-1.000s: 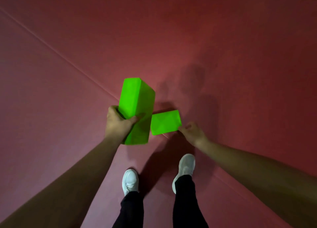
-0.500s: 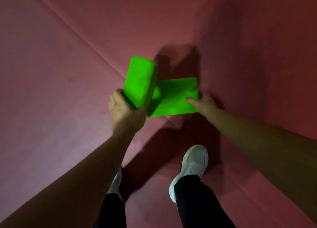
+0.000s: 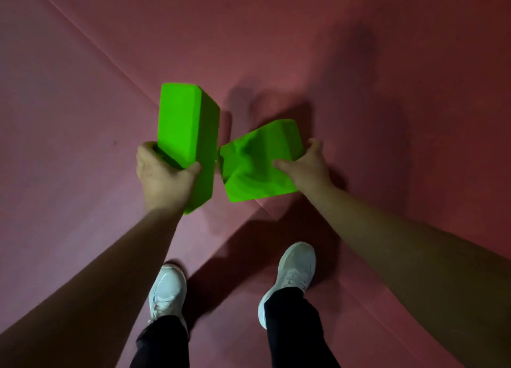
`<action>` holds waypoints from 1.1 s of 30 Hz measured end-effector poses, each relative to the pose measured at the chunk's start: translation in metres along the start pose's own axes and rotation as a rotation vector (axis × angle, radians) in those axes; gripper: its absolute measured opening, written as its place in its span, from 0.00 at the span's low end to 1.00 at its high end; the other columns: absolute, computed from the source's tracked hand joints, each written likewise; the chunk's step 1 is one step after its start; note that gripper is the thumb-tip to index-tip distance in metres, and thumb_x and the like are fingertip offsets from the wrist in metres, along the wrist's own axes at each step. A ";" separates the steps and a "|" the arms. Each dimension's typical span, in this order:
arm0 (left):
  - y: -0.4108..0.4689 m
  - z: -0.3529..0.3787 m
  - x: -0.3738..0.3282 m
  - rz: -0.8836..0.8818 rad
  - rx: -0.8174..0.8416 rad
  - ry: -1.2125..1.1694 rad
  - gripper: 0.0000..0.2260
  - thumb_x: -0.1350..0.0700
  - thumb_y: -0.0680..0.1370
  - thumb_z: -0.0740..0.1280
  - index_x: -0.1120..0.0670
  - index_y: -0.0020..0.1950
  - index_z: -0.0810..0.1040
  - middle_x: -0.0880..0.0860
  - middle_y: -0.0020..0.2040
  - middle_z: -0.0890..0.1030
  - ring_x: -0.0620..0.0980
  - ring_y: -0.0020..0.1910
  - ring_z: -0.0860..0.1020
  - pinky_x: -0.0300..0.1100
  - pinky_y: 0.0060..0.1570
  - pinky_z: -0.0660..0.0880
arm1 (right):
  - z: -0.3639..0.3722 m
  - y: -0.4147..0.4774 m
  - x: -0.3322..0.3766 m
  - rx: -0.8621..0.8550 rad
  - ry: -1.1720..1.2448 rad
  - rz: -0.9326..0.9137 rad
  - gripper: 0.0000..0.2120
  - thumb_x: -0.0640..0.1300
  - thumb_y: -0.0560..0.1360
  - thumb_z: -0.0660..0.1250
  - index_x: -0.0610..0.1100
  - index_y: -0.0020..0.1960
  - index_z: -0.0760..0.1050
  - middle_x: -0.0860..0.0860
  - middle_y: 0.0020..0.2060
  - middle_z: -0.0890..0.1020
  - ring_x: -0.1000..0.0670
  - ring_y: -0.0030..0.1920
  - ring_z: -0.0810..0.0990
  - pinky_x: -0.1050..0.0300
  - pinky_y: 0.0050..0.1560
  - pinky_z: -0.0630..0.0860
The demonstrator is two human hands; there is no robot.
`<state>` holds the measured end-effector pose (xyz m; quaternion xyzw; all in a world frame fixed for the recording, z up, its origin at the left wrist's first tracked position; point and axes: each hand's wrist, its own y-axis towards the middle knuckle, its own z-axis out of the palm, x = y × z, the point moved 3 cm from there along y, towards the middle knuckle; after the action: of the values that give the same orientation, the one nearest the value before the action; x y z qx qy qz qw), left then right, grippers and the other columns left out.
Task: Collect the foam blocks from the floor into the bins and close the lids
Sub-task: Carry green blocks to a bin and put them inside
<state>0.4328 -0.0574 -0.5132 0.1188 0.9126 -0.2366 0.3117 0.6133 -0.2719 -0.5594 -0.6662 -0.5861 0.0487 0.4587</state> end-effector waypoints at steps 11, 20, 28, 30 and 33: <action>-0.073 -0.187 -0.380 0.366 0.102 -0.169 0.35 0.42 0.57 0.72 0.53 0.60 0.67 0.56 0.56 0.76 0.58 0.57 0.76 0.59 0.57 0.74 | -0.363 -0.194 0.211 -0.211 0.175 -0.339 0.46 0.62 0.51 0.73 0.47 0.65 0.69 0.49 0.54 0.79 0.45 0.56 0.78 0.47 0.58 0.75; -0.221 -0.325 -0.615 0.598 0.115 -0.278 0.33 0.44 0.58 0.74 0.50 0.60 0.68 0.54 0.57 0.77 0.55 0.56 0.77 0.56 0.57 0.75 | -0.624 -0.378 0.284 -0.351 0.061 -0.398 0.44 0.49 0.59 0.81 0.38 0.68 0.65 0.41 0.59 0.73 0.43 0.61 0.72 0.56 0.58 0.69; -0.283 -0.334 -0.726 0.754 0.157 -0.333 0.33 0.52 0.62 0.80 0.53 0.61 0.68 0.56 0.58 0.78 0.55 0.56 0.78 0.56 0.59 0.75 | -0.742 -0.465 0.277 -0.693 0.397 -0.492 0.44 0.54 0.60 0.82 0.46 0.69 0.66 0.44 0.58 0.78 0.46 0.56 0.77 0.50 0.60 0.75; -0.293 -0.328 -0.748 0.796 0.194 -0.347 0.33 0.51 0.62 0.80 0.52 0.62 0.68 0.55 0.58 0.77 0.54 0.56 0.78 0.55 0.59 0.75 | -0.756 -0.475 0.267 -0.749 0.481 -0.427 0.41 0.46 0.64 0.82 0.42 0.70 0.64 0.45 0.57 0.78 0.48 0.55 0.77 0.55 0.56 0.75; -0.308 -0.314 -0.777 0.860 0.268 -0.368 0.32 0.53 0.63 0.80 0.53 0.62 0.68 0.55 0.58 0.77 0.54 0.56 0.77 0.52 0.58 0.75 | -0.770 -0.489 0.252 -0.838 0.453 -0.372 0.26 0.46 0.62 0.83 0.47 0.55 0.73 0.47 0.51 0.82 0.50 0.49 0.80 0.58 0.48 0.75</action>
<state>0.7639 -0.2168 0.3011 0.4803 0.6720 -0.2190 0.5194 0.7946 -0.5436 0.3292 -0.6709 -0.5499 -0.4187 0.2686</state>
